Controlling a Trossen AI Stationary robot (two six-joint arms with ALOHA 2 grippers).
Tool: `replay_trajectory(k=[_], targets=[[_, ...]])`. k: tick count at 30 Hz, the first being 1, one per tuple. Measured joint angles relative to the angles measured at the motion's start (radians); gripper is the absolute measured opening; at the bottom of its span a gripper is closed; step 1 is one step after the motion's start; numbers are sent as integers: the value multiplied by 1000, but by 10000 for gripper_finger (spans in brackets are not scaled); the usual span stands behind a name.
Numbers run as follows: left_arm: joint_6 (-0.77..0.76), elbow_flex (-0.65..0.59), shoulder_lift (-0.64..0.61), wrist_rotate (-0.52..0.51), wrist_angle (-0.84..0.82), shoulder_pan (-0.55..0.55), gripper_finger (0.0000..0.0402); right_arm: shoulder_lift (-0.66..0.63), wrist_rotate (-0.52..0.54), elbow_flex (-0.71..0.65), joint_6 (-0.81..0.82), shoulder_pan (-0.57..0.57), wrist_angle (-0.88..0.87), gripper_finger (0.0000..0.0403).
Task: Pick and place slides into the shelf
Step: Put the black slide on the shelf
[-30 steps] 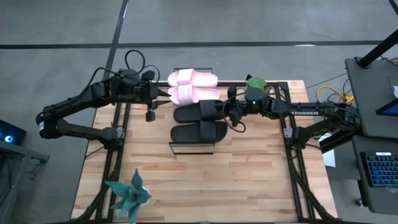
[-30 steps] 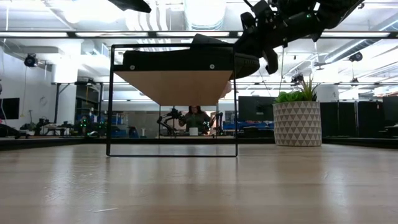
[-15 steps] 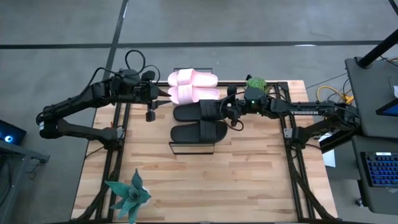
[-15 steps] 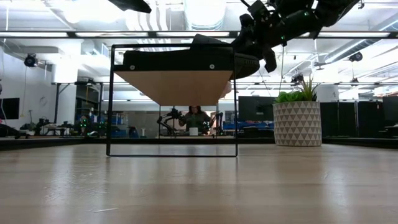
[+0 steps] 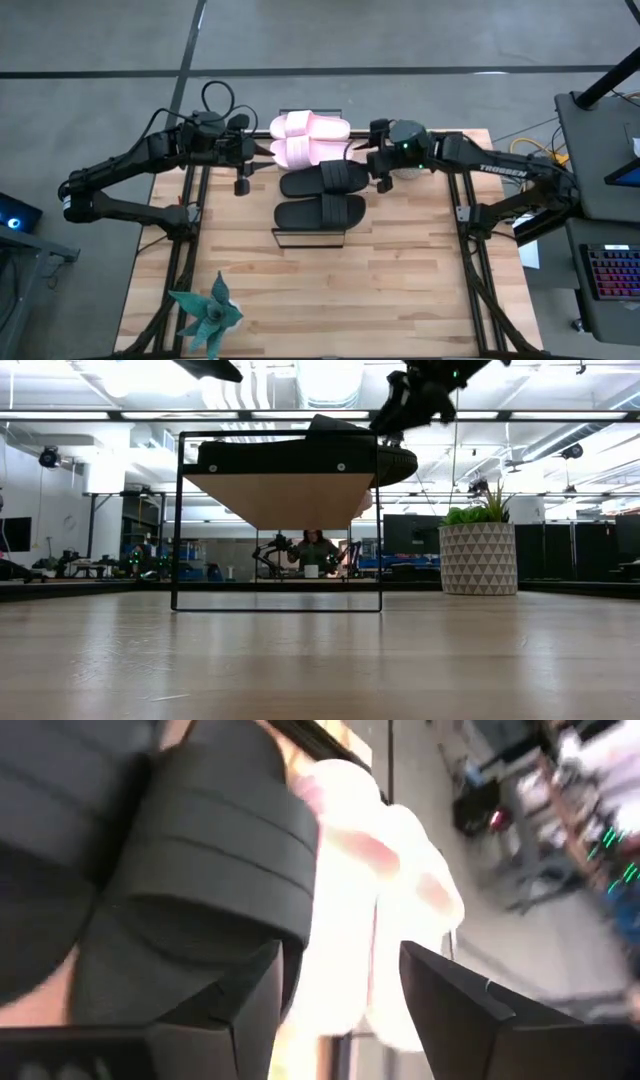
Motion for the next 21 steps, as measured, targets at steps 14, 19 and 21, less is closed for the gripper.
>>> replay_trajectory(k=[14, 19, 21], targets=[[-1, -11, -1, 0, -1, 0, 82, 1, -135, -84, 214, -11, 14, 131], [0, -11, -1, 0, -4, 0, 82, 1, -192, -125, 213, -13, 44, 95], [-1, -13, -1, 0, -5, 0, 82, 1, -208, -147, 213, -13, 44, 83]])
